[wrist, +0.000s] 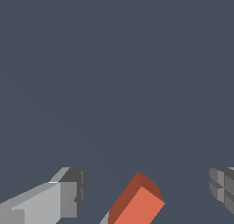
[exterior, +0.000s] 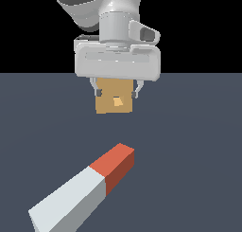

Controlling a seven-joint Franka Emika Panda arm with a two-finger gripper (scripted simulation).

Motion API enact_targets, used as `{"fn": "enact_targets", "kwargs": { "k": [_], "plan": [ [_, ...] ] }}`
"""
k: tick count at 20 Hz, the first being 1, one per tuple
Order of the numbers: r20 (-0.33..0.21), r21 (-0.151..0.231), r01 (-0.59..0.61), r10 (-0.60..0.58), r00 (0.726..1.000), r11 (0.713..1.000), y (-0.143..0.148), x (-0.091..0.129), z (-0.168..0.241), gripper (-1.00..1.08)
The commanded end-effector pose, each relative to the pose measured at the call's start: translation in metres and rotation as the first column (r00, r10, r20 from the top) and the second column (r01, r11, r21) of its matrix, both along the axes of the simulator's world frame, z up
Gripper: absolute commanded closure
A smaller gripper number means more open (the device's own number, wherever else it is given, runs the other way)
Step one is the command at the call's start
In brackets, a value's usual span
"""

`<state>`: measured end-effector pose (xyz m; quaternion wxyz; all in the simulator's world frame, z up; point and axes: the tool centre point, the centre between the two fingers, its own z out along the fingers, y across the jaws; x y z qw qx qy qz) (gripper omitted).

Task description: Insert the peg into the horizontal hole in a box.

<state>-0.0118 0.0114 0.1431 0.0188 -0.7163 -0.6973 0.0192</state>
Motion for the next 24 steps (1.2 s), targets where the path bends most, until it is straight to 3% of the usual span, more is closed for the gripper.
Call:
{"fn": "enact_targets", "kwargs": {
  "k": [1, 6, 12, 18, 24],
  "plan": [
    [0.0, 0.0, 0.0, 0.0, 1.0, 1.0, 0.0, 0.0, 0.0, -0.92],
    [0.004, -0.002, 0.048, -0.048, 0.999, 0.999, -0.016, 0.0, -0.006, -0.92],
    [0.02, -0.006, 0.218, -0.218, 0.976, 0.976, -0.072, -0.007, -0.026, -0.92],
    [0.041, -0.006, 0.441, -0.441, 0.897, 0.897, -0.147, -0.032, -0.053, -0.92],
    [0.052, -0.003, 0.557, -0.556, 0.83, 0.831, -0.185, -0.054, -0.069, -0.92]
  ]
}}
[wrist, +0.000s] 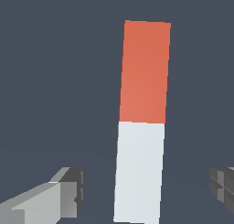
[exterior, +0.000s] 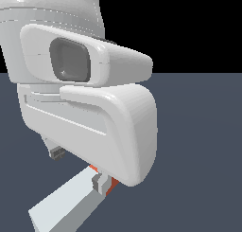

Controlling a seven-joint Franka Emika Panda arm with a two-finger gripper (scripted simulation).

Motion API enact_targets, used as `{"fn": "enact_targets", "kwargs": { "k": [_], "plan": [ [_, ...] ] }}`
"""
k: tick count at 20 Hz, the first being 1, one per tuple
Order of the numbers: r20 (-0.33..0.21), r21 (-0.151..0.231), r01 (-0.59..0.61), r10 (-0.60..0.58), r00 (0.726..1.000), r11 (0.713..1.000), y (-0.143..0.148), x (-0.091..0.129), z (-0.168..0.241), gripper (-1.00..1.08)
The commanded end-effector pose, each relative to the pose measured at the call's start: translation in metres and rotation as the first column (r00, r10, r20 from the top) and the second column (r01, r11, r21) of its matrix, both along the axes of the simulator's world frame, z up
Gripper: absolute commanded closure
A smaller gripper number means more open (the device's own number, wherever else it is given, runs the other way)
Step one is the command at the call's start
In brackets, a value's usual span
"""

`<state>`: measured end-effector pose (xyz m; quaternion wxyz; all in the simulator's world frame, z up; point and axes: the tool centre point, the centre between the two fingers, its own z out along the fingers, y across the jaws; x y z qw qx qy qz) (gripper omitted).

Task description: Insert the peg into the horizontal hole in a box.

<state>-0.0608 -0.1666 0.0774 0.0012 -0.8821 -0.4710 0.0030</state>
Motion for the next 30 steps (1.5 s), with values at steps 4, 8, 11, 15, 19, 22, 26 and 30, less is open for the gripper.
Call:
{"fn": "enact_targets", "kwargs": {
  "k": [4, 8, 11, 15, 19, 22, 26, 30],
  "plan": [
    [0.006, 0.0, 0.056, -0.056, 0.998, 0.998, -0.014, -0.01, -0.007, -0.92],
    [0.005, 0.0, 0.051, -0.051, 0.999, 0.999, -0.014, -0.01, -0.008, -0.92],
    [0.005, 0.0, 0.052, -0.052, 0.999, 0.999, -0.014, -0.01, -0.015, -0.92],
    [0.005, 0.0, 0.054, -0.054, 0.999, 0.999, -0.014, -0.011, -0.033, -0.92],
    [0.006, 0.001, 0.056, -0.056, 0.998, 0.998, -0.014, -0.011, -0.05, -0.92],
    [0.006, 0.001, 0.056, -0.056, 0.998, 0.998, -0.014, -0.011, -0.056, -0.92],
    [0.006, 0.001, 0.056, -0.056, 0.998, 0.998, -0.014, -0.011, -0.057, 1.08],
    [0.006, 0.001, 0.056, -0.056, 0.998, 0.998, -0.014, -0.011, -0.057, 1.08]
  ]
}}
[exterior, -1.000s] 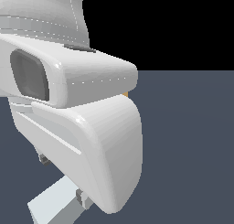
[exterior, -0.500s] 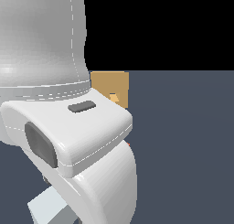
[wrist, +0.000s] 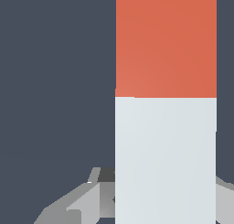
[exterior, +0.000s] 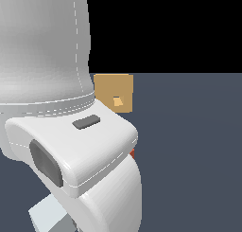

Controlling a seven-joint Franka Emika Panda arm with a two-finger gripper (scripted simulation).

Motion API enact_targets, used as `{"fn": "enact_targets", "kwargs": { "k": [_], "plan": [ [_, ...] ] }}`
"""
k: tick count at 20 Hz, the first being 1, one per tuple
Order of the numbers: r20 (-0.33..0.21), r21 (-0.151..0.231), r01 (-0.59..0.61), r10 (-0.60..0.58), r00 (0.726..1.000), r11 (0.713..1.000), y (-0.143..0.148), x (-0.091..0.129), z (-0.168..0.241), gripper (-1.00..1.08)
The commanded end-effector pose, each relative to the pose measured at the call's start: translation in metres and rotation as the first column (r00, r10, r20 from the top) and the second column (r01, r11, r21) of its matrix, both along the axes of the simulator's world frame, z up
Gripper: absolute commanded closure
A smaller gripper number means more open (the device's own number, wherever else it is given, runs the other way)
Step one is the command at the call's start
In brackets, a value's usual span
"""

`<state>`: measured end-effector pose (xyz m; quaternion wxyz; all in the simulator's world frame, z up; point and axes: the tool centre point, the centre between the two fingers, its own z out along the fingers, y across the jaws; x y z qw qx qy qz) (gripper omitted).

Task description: Insert the peg into the horizontal hole in a box.

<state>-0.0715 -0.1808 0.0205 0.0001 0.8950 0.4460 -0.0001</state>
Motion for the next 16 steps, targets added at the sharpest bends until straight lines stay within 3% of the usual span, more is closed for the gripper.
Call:
{"fn": "enact_targets", "kwargs": {
  "k": [1, 9, 16],
  "plan": [
    [0.0, 0.0, 0.0, 0.0, 1.0, 1.0, 0.0, 0.0, 0.0, 1.08],
    [0.0, 0.0, -0.022, 0.022, 1.0, 1.0, 0.008, 0.006, 0.001, 1.08],
    [0.0, -0.001, -0.175, 0.175, 0.985, 0.985, 0.062, 0.039, 0.009, 1.08]
  ]
}}
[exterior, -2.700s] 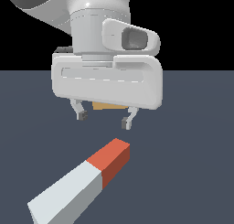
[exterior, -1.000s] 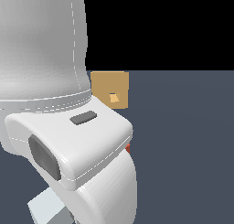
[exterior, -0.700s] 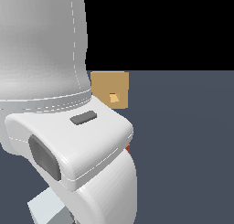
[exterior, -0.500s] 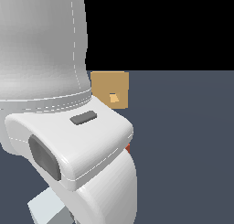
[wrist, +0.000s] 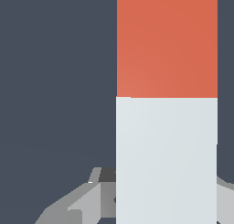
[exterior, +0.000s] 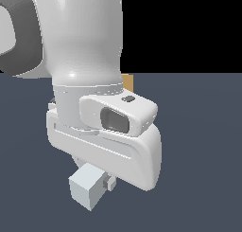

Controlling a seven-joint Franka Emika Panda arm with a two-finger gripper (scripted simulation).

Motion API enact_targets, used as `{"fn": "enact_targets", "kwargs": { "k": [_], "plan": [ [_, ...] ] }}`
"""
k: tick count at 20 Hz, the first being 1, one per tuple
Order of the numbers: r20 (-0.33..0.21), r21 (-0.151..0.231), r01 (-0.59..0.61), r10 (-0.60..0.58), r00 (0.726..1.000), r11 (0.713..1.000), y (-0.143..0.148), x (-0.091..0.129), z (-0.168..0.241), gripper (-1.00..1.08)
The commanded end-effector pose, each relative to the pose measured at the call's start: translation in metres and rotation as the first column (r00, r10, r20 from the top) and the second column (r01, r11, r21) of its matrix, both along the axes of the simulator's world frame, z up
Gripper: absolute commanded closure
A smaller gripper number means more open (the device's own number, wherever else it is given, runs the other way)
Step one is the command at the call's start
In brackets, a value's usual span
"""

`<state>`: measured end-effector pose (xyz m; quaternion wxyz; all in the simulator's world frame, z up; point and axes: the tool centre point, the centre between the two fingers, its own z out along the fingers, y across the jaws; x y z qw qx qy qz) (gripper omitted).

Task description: Insert the peg into the horizontal hole in a box.

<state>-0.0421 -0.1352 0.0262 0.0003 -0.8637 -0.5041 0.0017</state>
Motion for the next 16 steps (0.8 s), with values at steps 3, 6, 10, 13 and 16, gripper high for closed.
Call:
{"fn": "enact_targets", "kwargs": {
  "k": [3, 6, 10, 13, 16],
  "plan": [
    [0.003, -0.001, -0.157, 0.157, 0.988, 0.988, 0.06, 0.029, 0.01, 1.08],
    [0.003, -0.001, -0.285, 0.285, 0.959, 0.959, 0.113, 0.045, 0.016, 1.08],
    [0.003, -0.001, -0.429, 0.429, 0.903, 0.903, 0.177, 0.054, 0.024, 1.08],
    [0.003, 0.0, -0.509, 0.509, 0.861, 0.861, 0.215, 0.055, 0.029, 1.08],
    [0.003, 0.0, -0.562, 0.562, 0.827, 0.827, 0.241, 0.053, 0.032, 1.08]
  ]
}}
